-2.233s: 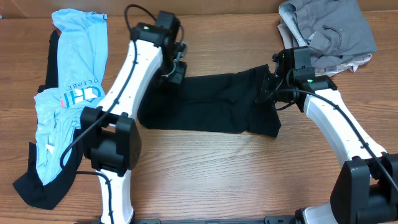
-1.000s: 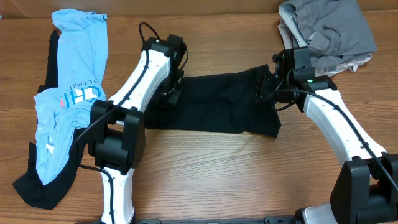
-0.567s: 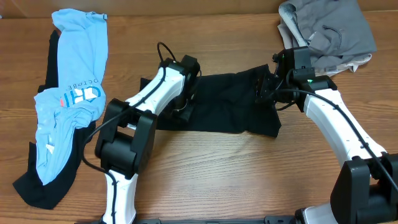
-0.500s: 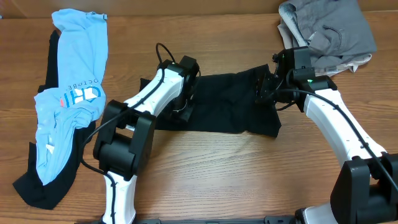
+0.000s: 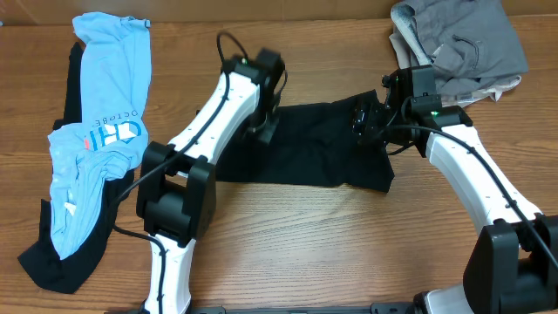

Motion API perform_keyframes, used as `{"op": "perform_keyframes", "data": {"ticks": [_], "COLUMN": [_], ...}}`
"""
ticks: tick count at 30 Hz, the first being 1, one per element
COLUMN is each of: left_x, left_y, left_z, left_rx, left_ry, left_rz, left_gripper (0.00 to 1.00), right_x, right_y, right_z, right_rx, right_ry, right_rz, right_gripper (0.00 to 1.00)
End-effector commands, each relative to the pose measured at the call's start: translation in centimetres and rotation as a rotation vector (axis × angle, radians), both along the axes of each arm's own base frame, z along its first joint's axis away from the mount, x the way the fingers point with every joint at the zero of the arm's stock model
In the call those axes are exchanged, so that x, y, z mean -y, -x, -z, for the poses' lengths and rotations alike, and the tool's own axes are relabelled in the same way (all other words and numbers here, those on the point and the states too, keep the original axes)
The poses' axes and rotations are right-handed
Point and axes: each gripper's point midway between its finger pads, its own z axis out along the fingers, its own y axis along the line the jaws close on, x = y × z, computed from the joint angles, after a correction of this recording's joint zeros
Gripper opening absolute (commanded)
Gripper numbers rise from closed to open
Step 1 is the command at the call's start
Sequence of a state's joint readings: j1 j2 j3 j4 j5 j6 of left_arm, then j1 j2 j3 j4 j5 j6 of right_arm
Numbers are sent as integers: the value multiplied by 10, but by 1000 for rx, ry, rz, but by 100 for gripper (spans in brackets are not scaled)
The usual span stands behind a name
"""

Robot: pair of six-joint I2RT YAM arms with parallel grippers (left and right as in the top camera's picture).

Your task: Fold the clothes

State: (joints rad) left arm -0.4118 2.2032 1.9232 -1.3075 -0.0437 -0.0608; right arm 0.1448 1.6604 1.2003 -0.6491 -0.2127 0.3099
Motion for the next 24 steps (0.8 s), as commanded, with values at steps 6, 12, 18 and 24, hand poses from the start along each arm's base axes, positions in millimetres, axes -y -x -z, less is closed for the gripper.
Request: {"op": "perform_keyframes", "data": {"ticks": [6, 12, 18, 24], "left_x": [-2, -7, -11, -13], "left_y": [-5, 6, 16, 20], "left_z": [-20, -6, 18, 43], "left_rx": [27, -22, -58, -59], "left_ry": [-8, -30, -44, -44], "left_rz": [-8, -6, 36, 33], "left_gripper": [34, 56, 63, 62], "right_x": [15, 16, 16, 16], "right_y": [6, 6, 6, 6], "right_z": [9, 10, 10, 10], "right_rx": [-32, -32, -32, -33], "right_ry": [83, 85, 85, 85], "right_rz": [36, 39, 39, 39], "right_gripper": [88, 89, 90, 90]}}
